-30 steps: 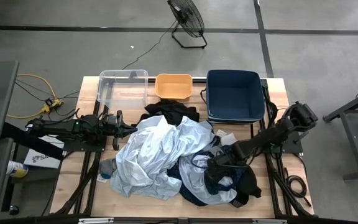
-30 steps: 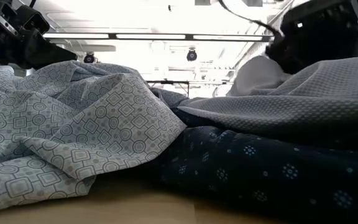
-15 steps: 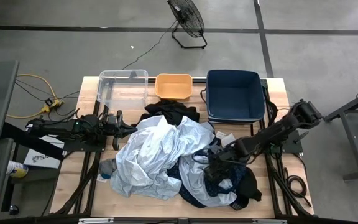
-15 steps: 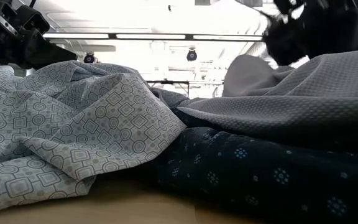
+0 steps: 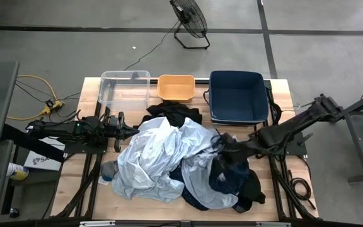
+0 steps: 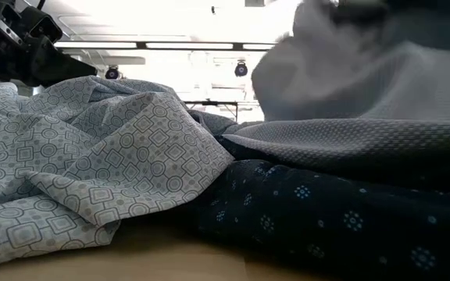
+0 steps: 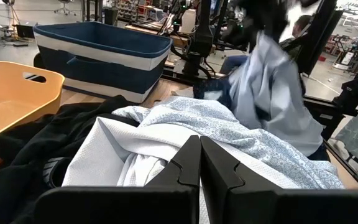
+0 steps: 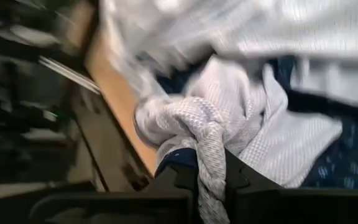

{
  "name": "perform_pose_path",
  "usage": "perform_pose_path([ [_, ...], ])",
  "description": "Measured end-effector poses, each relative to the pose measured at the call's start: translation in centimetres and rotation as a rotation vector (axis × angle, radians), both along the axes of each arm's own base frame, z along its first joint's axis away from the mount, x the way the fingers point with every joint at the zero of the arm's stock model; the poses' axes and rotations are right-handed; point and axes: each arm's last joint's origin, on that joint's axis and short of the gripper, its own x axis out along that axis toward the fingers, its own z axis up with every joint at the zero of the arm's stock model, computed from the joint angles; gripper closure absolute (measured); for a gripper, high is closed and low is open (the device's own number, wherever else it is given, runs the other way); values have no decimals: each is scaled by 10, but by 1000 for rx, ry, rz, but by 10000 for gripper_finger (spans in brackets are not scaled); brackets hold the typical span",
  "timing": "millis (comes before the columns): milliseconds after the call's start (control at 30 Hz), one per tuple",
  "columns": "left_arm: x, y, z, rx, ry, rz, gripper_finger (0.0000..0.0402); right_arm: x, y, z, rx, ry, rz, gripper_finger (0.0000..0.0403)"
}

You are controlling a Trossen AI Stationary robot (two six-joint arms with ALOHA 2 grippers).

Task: Pick & Place Cloths
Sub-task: Put the blue dress into the blue bin

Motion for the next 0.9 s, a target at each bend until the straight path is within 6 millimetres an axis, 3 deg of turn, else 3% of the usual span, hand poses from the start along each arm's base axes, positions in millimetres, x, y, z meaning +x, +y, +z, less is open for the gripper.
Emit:
perform_pose_path([
  [600,0,0,0,0,0,0,402,-76,-57,222,-486,-687,-40,395],
  [900,0,0,0,0,0,0,402,-128,-83,292,-742,-905,-109,395],
])
